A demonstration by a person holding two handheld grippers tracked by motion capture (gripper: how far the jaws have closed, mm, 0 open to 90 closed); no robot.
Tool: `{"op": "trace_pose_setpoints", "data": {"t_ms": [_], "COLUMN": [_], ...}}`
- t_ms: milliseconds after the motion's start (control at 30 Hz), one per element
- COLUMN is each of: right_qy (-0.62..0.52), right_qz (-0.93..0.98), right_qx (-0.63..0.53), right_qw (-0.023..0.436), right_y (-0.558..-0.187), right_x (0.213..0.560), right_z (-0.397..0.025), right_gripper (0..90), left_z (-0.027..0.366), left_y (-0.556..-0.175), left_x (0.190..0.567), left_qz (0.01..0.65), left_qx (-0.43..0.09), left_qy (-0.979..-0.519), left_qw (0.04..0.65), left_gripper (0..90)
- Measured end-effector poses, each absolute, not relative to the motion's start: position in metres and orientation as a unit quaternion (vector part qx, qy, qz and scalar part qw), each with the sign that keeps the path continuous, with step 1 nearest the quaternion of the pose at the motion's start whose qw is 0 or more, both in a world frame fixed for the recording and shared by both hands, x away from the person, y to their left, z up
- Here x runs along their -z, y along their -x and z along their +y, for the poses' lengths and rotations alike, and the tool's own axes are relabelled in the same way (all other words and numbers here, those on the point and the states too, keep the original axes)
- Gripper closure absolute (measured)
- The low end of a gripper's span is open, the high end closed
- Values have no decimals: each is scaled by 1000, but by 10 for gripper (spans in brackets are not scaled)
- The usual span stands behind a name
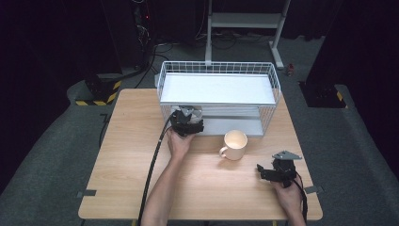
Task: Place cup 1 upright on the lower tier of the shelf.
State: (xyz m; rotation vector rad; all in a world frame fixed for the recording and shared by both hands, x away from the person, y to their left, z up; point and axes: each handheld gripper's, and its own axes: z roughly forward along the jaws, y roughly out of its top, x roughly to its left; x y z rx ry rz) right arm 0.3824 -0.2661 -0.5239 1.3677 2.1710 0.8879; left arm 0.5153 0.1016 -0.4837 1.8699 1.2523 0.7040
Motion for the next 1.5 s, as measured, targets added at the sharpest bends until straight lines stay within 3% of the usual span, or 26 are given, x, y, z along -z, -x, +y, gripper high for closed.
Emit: {"op": "trace_pose_setpoints", "data": {"t_ms": [233, 600, 1500], "right_qy": [-492, -492, -492], "right_qz": [781, 781, 782], "right_qx": [-320, -320, -320], "right_qw": [212, 212, 212], "right_y": [-382, -382, -382], "right_x": [524, 524, 524], "right_z": [-266, -266, -266], "right_gripper": [154, 154, 154], "left_z": [103, 109, 112], "left_y": [-513, -500, -482], "left_x": [482, 479, 492], "left_qz": [497, 496, 522], "left_qx": [-260, -259, -250], "left_qy": [-733, -735, -725], "left_qw": [385, 382, 373], "left_gripper": [54, 99, 349]}}
